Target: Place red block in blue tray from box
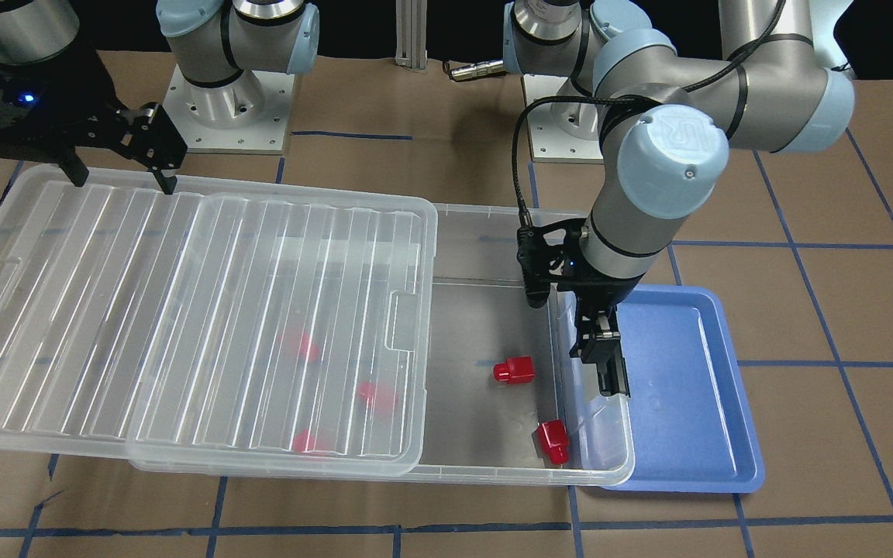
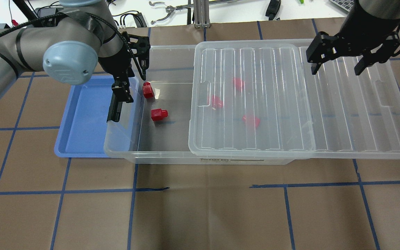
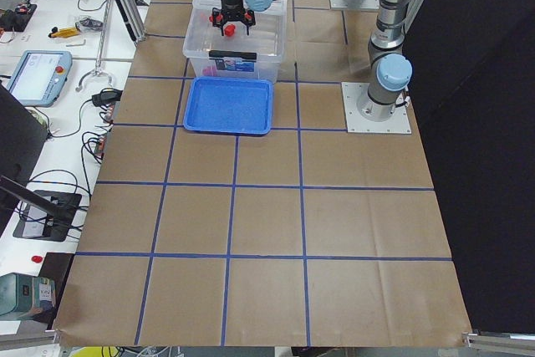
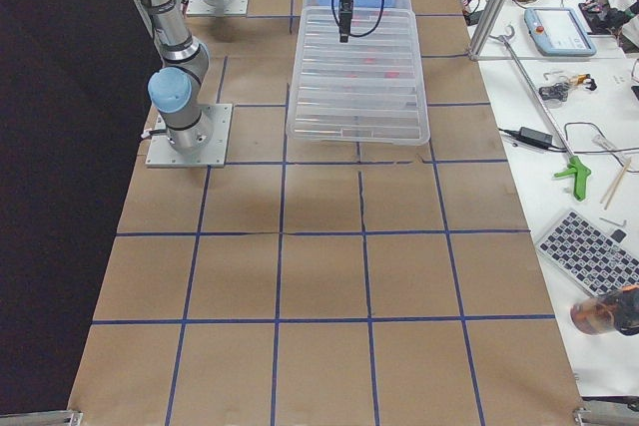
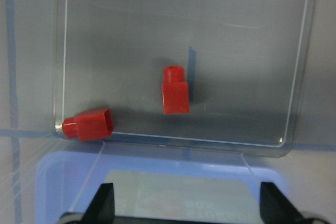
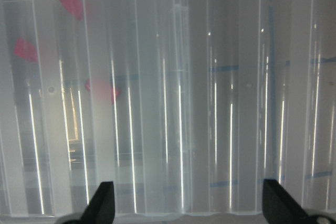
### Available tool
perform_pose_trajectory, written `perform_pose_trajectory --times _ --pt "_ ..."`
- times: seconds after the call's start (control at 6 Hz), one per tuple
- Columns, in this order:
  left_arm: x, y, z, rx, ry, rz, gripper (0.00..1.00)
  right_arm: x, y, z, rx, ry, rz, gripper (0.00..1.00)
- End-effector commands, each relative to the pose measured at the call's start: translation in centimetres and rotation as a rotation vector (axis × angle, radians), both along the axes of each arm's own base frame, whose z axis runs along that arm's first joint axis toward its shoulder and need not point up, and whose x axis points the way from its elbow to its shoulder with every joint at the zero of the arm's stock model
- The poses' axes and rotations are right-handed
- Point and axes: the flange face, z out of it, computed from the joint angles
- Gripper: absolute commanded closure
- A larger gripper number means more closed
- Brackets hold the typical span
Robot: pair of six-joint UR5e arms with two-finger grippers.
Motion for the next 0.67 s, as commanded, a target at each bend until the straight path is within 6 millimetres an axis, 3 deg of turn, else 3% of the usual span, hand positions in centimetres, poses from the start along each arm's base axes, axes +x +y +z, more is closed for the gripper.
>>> perform_pose_trajectory --times 0.0,0.17,0.5 --pt "-2.4 -0.3 -7.6 -0.024 0.002 -0.038 0.03 3.1 -1.0 0.7 0.03 -0.001 0.023 0.0" --pt "-2.6 -0.5 -10.6 -0.012 0.002 -0.032 0.03 3.0 -1.1 0.6 0.037 -0.001 0.022 0.0" --pt "-3.2 -0.4 -13.5 0.023 -0.002 -0.038 0.03 2.9 -1.0 0.4 0.037 -0.004 0.022 0.0"
